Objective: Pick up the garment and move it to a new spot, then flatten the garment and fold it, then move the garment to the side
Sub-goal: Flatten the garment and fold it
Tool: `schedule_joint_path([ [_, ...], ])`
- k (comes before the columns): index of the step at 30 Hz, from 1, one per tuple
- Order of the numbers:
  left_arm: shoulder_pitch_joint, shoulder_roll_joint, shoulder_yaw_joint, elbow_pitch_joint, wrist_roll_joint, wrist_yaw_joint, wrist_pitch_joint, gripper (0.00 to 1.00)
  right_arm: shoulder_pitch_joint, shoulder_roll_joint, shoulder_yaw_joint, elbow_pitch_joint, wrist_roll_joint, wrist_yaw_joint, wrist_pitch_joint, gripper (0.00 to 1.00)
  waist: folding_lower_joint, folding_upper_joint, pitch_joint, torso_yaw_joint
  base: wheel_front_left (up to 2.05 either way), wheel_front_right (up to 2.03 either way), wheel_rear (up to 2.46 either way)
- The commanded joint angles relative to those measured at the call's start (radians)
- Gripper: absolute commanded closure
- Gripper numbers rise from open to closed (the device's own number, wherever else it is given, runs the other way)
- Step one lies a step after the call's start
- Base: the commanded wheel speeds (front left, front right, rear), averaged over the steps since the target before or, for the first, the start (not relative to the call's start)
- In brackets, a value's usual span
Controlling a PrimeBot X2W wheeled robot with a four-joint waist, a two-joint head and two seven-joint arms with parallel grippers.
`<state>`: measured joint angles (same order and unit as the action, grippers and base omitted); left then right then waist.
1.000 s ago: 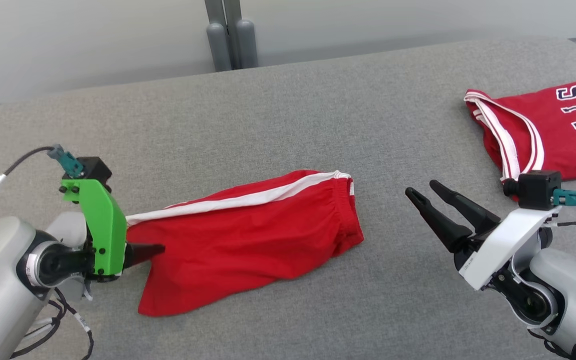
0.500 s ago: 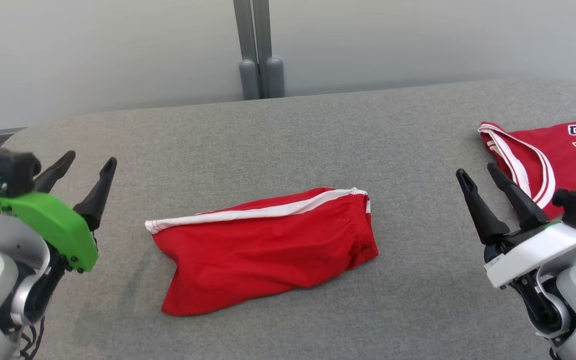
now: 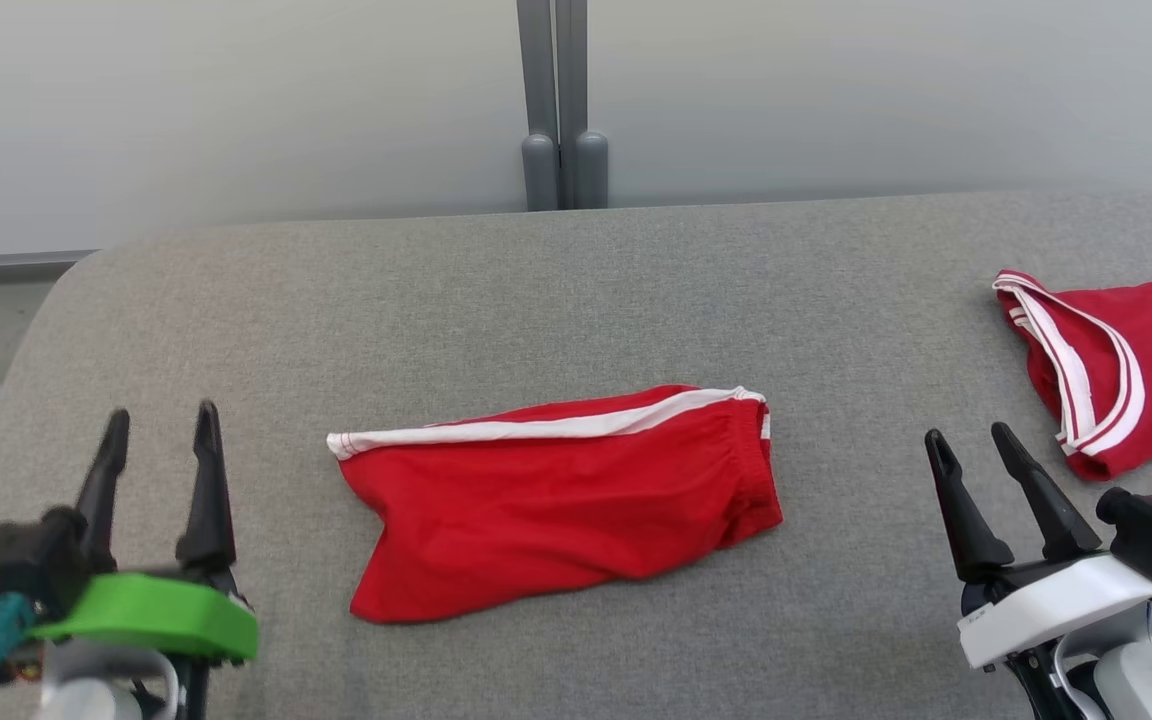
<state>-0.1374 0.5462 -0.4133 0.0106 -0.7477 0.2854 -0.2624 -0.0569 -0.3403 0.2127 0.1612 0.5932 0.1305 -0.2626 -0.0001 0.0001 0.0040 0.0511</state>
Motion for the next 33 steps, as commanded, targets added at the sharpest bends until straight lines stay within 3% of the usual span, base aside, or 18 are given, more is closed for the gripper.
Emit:
schedule_joint_path([
  [1, 0.069, -0.034, 0.017, 0.006, 0.022, -0.016, -0.002, 0.0, 0.011, 0.004, -0.001, -0.001, -0.014, 0.001, -0.003, 0.0, 0.0001, -0.0001, 0.0, -0.005, 0.0, 0.0, 0.0],
  [9, 0.155, -0.171, 0.146, 0.006, 0.212, -0.095, -0.003, 0.0, -0.001, 0.005, -0.001, 0.007, -0.029, 0.001, -0.003, 0.0, 0.0001, -0.0001, 0.012, -0.012, 0.0, 0.0, 0.0],
  [16, 0.167, -0.267, 0.204, 0.045, 0.272, -0.175, -0.002, 0.0, -0.101, 0.021, 0.115, 0.103, -0.038, 0.001, 0.053, 0.0, 0.0001, -0.0001, 0.014, 0.005, 0.0, 0.0, 0.0],
  [23, 0.136, -0.324, 0.219, 0.091, 0.315, -0.241, -0.002, 0.0, -0.217, 0.06, 0.181, 0.232, -0.044, 0.001, 0.103, 0.0, 0.0001, -0.0001, 0.012, 0.072, 0.0, 0.0, 0.0],
  [33, 0.114, -0.375, 0.247, 0.156, 0.357, -0.298, -0.003, 0.0, -0.291, 0.084, 0.153, 0.445, -0.023, 0.001, 0.095, 0.0, 0.0001, -0.0001, 0.068, 0.169, 0.0, 0.0, 0.0],
])
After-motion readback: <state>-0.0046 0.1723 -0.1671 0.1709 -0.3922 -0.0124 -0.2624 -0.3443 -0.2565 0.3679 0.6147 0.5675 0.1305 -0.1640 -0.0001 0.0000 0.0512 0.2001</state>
